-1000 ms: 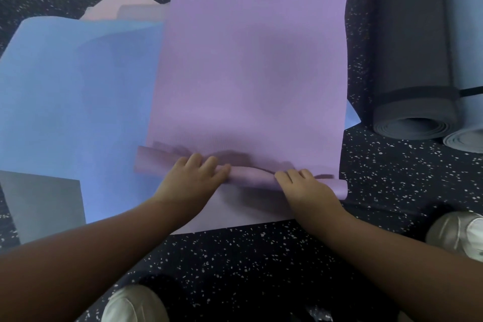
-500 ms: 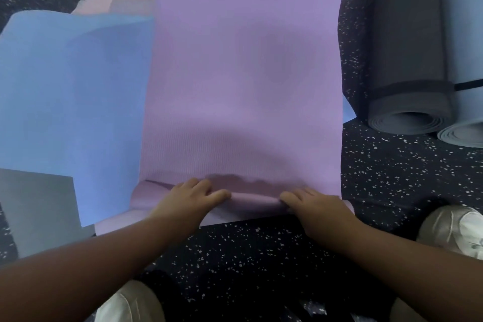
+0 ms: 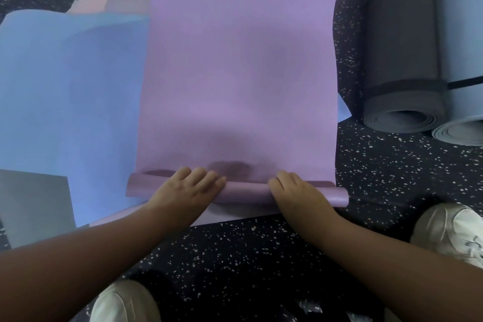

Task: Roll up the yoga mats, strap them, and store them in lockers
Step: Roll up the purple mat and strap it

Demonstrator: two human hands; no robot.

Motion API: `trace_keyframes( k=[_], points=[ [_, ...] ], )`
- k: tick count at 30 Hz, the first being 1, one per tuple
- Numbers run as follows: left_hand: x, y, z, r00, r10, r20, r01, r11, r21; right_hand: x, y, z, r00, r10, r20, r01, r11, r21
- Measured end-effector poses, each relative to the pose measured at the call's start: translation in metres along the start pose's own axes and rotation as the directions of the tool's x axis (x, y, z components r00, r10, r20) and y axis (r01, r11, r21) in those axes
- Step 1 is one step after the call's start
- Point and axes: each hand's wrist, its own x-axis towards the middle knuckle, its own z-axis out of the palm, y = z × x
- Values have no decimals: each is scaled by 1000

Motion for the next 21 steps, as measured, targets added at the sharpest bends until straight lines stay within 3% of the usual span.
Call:
trace_keyframes(
  k=[4,12,21],
  points=[
    [2,-1,-4,999,5,47,-6,1000,16,-9,-2,10,1000,-19,-18,18,1000,-15],
    [9,-13,-10,993,-67,94,79,988,-131,2,9,2,999,-4,-47,0,996,-91],
    [11,-14,-10,991,-95,-97,89,994,-68,13,29,6,999,5,34,-6,1000,20]
  ],
)
